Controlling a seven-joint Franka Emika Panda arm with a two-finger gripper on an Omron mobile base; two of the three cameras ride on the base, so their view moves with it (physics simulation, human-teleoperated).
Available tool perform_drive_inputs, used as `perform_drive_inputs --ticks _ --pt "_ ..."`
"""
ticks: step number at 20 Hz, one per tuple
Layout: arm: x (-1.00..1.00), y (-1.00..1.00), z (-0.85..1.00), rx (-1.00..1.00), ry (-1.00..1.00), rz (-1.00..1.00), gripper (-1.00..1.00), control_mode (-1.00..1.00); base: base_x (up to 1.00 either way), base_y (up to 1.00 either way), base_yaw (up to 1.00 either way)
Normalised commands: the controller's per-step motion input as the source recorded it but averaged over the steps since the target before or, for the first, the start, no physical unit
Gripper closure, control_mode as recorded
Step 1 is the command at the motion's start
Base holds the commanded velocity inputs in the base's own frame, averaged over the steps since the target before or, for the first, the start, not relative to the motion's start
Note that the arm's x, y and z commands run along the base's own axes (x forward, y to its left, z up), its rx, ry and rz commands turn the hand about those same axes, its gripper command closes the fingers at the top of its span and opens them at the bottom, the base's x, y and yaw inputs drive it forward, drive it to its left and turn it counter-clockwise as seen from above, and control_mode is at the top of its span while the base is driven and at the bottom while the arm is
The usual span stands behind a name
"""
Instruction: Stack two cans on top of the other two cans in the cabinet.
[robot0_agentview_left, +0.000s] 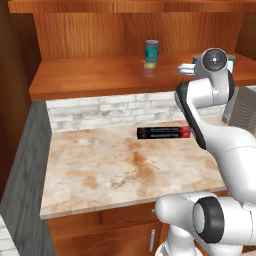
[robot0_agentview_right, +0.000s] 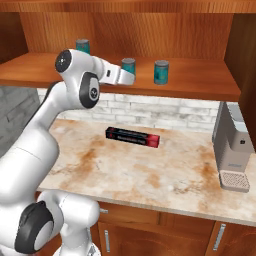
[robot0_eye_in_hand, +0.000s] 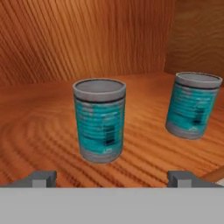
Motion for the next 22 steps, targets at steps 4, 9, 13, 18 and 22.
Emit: perform_drive_inputs --ticks 4,9,13,18,22 --pt "0.25 -0.01 0.04 0.01 0.03 0.01 -1.0 -1.0 0.0 0.0 0.0" --pt "0.25 -0.09 0.05 0.0 0.05 0.01 -1.0 -1.0 0.0 0.0 0.0" --pt "0.23 -0.2 0.01 0.0 0.01 0.03 -1.0 -1.0 0.0 0.0 0.0" --pt "0.28 -0.08 0.0 0.0 0.01 0.04 -1.0 -1.0 0.0 0.0 0.0" --pt "0.24 0.0 0.0 0.01 0.0 0.04 -1.0 -1.0 0.0 0.0 0.0"
